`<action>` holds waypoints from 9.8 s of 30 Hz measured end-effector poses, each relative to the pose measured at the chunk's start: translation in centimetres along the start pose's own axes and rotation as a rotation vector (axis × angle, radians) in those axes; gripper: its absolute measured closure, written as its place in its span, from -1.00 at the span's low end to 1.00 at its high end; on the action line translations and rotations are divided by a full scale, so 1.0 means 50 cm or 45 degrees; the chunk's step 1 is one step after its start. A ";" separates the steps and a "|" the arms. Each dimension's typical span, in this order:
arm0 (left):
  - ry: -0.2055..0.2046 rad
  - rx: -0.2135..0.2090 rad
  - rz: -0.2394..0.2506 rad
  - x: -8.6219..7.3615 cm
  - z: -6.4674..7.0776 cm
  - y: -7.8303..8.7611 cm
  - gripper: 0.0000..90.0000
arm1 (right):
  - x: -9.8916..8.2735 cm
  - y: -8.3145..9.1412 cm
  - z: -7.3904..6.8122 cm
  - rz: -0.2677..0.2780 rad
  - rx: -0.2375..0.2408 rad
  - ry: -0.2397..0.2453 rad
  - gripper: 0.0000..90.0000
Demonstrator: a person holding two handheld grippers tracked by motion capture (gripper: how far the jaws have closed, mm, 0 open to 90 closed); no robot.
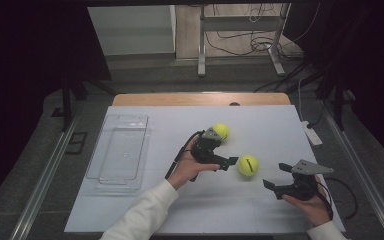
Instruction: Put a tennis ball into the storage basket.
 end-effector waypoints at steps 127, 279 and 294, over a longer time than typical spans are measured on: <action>-0.069 -0.090 -0.134 0.014 0.025 -0.108 -0.40 | -0.004 -0.005 -0.003 -0.033 0.013 0.025 -0.78; 0.062 0.180 0.274 0.020 -0.111 0.229 -0.40 | 0.000 -0.002 -0.005 -0.019 -0.004 0.026 -0.78; 0.074 0.215 0.310 0.021 -0.125 0.257 -0.40 | 0.000 -0.002 -0.005 -0.013 -0.002 0.026 -0.78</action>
Point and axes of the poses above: each handheld gripper's, and its own axes: y roughly backward along the jaws, x roughly out of its top, z roughly to its right, the point moved 2 cm from there along -y, roughly forward along the jaws, and after that the axes turned 7 degrees about y, right-handed, at the moved point
